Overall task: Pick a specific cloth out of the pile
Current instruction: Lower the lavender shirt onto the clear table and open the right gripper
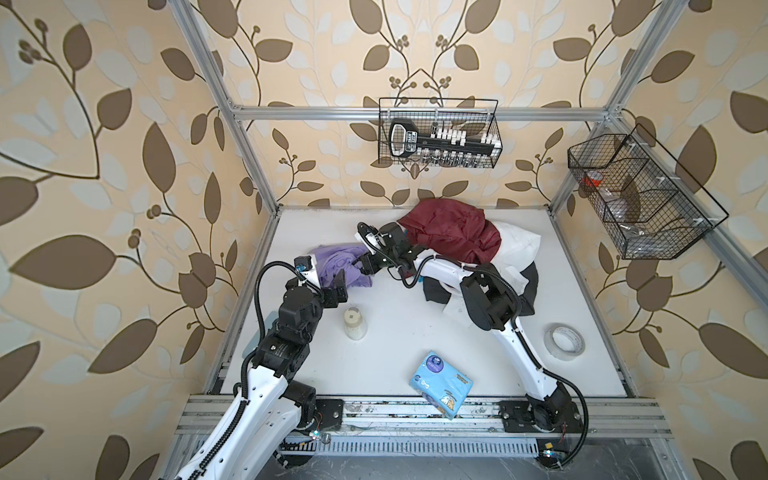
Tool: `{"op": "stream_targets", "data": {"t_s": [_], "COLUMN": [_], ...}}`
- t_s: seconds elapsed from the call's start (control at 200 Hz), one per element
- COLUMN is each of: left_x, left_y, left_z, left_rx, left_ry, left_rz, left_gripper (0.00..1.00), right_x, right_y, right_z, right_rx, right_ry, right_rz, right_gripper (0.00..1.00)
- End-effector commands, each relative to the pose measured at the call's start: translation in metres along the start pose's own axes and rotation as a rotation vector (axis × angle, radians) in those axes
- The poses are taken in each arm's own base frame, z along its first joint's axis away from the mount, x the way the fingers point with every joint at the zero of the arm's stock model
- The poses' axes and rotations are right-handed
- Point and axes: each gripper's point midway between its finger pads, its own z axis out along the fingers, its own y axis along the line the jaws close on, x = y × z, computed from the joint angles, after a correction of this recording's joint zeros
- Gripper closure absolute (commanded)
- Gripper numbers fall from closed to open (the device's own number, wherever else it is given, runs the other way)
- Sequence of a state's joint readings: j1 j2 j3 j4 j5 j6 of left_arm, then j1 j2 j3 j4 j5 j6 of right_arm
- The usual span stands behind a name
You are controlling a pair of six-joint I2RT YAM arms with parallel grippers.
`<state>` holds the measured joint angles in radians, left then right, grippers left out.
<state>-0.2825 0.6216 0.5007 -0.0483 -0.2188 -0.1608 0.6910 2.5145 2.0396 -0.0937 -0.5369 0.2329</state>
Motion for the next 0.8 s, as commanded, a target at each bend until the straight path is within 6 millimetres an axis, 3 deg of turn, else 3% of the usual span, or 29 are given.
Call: {"op": "stream_targets", "data": {"t_s": [0.0,0.13,0.27,0.57,0.68,0.795], "left_x": [-0.007,-0.004,-0.002,-0.001,-0.002,-0.002], "left_y": [-0.003,-0.001,-0.002,0.0,-0.001,0.0], "left_z": [0.001,0.003,0.005,0.006,0.006,0.006], "left_rx": [0.008,-0.007,-0.004,-0.016,-0.013,-0.015], "left_ry": [-0.029,-0.015,-0.005,-0.003,-0.005,-0.006], "left_rz": [-0.014,-0.007,-0.004,0.004,0.003,0.007], "left_gripper": [0.01,0.01,0.01,0.01,0.01,0.01], "right_x": [0.043,0.062,0.065,0.041,0.029,0.02], "right_y": [-0.012,-0.015,-0.021,-0.022,-0.019,-0.014], "right_z": [0.008,0.015,0.026,0.056,0.057,0.049], "right_rx": [0.028,0.026,0.026,-0.024,-0.036,-0.037], "right_ry": [0.127,0.177,0.178,0.076,0.033,0.021], "right_rz": [0.038,0.062,0.092,0.161,0.17,0.153], "right_gripper": [0.47,0.47,0.47,0.49,0.48,0.39]}}
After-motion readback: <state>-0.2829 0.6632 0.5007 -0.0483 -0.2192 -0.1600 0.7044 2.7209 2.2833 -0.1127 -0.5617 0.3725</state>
